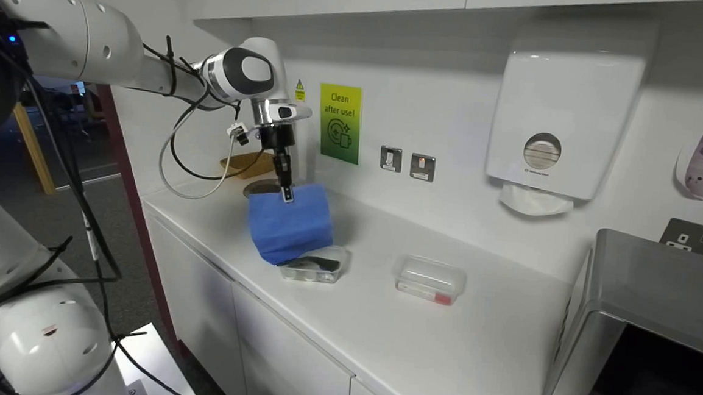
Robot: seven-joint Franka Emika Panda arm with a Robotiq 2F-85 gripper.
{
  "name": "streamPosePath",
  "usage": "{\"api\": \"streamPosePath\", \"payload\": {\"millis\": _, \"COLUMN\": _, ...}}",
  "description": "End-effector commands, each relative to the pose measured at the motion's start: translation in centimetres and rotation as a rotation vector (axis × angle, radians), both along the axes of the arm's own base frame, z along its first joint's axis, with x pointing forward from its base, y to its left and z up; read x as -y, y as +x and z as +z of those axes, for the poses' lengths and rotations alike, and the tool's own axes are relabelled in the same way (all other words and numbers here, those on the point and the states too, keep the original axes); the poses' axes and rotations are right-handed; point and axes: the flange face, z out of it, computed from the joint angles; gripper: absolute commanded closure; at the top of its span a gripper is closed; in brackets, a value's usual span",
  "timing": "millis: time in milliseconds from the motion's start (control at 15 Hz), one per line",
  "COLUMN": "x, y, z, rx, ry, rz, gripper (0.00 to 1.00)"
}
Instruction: Put the blue paper towel in the bowl
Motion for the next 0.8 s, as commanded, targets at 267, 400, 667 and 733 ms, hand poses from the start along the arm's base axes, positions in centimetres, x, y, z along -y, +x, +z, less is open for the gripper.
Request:
{"api": "streamPosePath", "payload": {"millis": 267, "x": 3.7, "y": -0.5, "z": -1.4, "rx": -0.055, "ry": -0.017, "rz": -0.073, "gripper": 1.00}}
{"api": "streamPosePath", "payload": {"millis": 400, "x": 4.6, "y": -0.2, "z": -1.9, "rx": -0.066, "ry": -0.021, "rz": -0.089, "gripper": 1.00}}
{"api": "streamPosePath", "payload": {"millis": 667, "x": 5.1, "y": 0.7, "z": -3.5, "rx": -0.089, "ry": -0.019, "rz": -0.084, "gripper": 1.00}}
{"api": "streamPosePath", "payload": {"millis": 733, "x": 4.9, "y": 1.0, "z": -4.2, "rx": -0.099, "ry": -0.023, "rz": -0.080, "gripper": 1.00}}
